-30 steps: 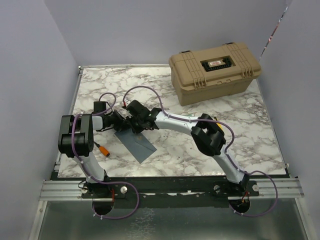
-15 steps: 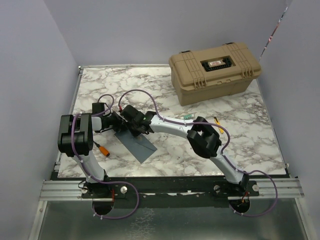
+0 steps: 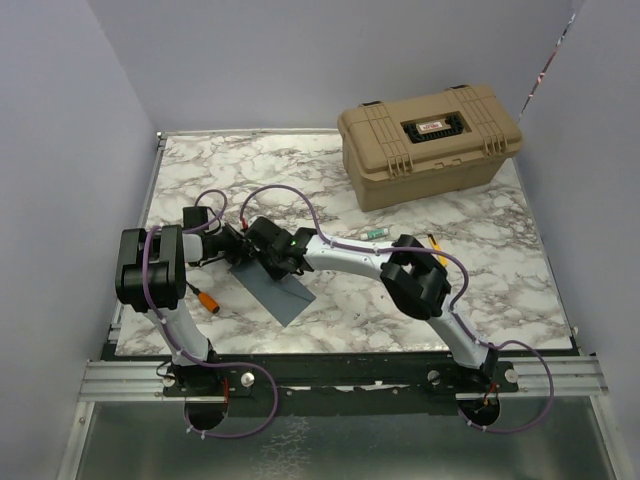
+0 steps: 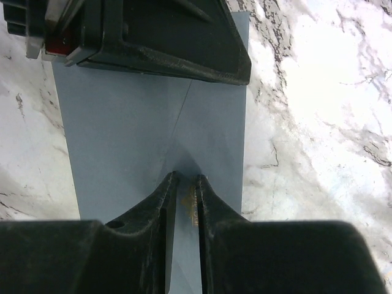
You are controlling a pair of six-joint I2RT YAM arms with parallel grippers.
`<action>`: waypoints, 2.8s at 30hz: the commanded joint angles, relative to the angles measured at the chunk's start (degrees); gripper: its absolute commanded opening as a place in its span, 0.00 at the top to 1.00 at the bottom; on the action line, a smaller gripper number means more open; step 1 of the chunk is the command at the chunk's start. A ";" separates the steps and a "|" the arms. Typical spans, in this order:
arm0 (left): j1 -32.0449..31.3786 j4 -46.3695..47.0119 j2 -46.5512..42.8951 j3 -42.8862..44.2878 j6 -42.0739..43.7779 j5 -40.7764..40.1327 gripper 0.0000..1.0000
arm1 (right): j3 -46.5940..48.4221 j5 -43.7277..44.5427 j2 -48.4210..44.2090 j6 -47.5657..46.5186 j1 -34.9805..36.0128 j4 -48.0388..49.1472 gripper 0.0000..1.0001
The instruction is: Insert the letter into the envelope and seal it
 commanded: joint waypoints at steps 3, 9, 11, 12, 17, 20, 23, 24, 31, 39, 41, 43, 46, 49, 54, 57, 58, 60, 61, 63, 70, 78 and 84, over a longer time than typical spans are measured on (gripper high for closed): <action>0.26 -6.38 3.16 -3.11 2.61 -8.92 1.00 | -4.19 -4.65 0.43 -2.95 0.92 -9.28 0.79; 0.31 -6.34 2.45 -3.14 2.50 -8.34 1.00 | -7.95 -5.98 -0.66 -2.74 0.97 -7.21 0.74; 0.27 -6.35 1.56 -3.08 2.34 -7.72 1.00 | -7.68 -5.83 0.29 -2.95 0.91 -7.19 0.74; 0.26 -6.39 1.00 -2.96 2.32 -7.15 1.00 | -7.50 -5.70 0.65 -3.00 0.94 -7.08 0.73; -0.47 -5.32 -3.27 -2.19 0.63 -3.69 1.00 | -6.92 -6.14 2.20 -3.56 0.93 -7.89 0.68; -1.82 -4.46 -6.57 -2.27 0.67 -3.65 1.00 | -6.32 -5.88 3.33 -3.10 0.90 -9.65 0.65; -2.24 -4.47 -8.58 -3.27 0.91 -4.92 1.00 | -5.25 -4.71 4.94 -2.30 0.89 -12.08 0.63; -2.20 -4.58 -9.04 -3.64 1.05 -5.30 1.00 | -4.97 -4.46 5.38 -2.09 0.90 -12.57 0.63; -2.26 -4.88 -8.64 -5.89 1.74 -7.11 1.00 | -3.55 -2.58 7.09 0.26 0.89 -15.43 0.62; -2.31 -8.45 -3.99 -6.89 4.28 -11.23 1.00 | -6.01 -2.27 4.90 -0.99 0.94 -14.37 0.67; -2.37 -8.93 -2.93 -6.84 4.70 -12.01 1.00 | -7.39 -1.42 3.35 -1.86 0.89 -14.17 0.73; -2.29 -9.77 -2.75 -6.73 5.22 -13.34 1.00 | -8.77 -0.49 2.07 -2.23 0.89 -14.54 0.75; -2.34 -10.81 -2.82 -6.13 5.63 -14.33 1.00 | -11.00 -0.63 0.61 -3.18 0.91 -15.49 0.73; -2.29 -11.45 -2.91 -5.40 5.79 -15.11 1.00 | -13.06 -0.78 -0.65 -3.95 0.97 -15.79 0.70; -2.29 -11.88 -2.40 -4.68 5.97 -15.62 1.00 | -14.76 -0.31 -2.09 -4.50 0.99 -16.62 0.67; -2.30 -11.92 -2.21 -4.51 6.01 -15.64 1.00 | -15.70 0.53 -2.49 -4.01 0.98 -16.94 0.67; -2.31 -12.06 -2.25 -4.43 6.09 -15.60 1.00 | -16.18 0.79 -2.65 -3.60 0.98 -16.84 0.69; -2.28 -12.16 -2.21 -4.25 6.26 -15.60 1.00 | -16.90 0.82 -2.95 -3.18 0.95 -16.78 0.73; -2.31 -12.18 -2.17 -4.16 6.34 -15.60 1.00 | -17.30 0.78 -3.10 -2.80 0.97 -16.74 0.75; -2.28 -12.26 -2.19 -4.13 6.43 -15.60 1.00 | -17.97 1.07 -3.47 -2.06 0.98 -16.88 0.77; -2.28 -12.34 -1.80 -4.02 6.71 -15.53 1.00 | -20.18 1.11 -4.90 -0.92 0.94 -18.01 0.79; -2.28 -12.36 -2.93 -3.70 6.75 -15.96 1.00 | -27.10 -1.17 -11.17 1.89 0.42 -17.05 0.92; -2.29 -12.36 -3.33 -3.75 6.58 -15.51 1.00 | -21.85 -0.81 -13.71 2.74 -1.56 -15.17 0.94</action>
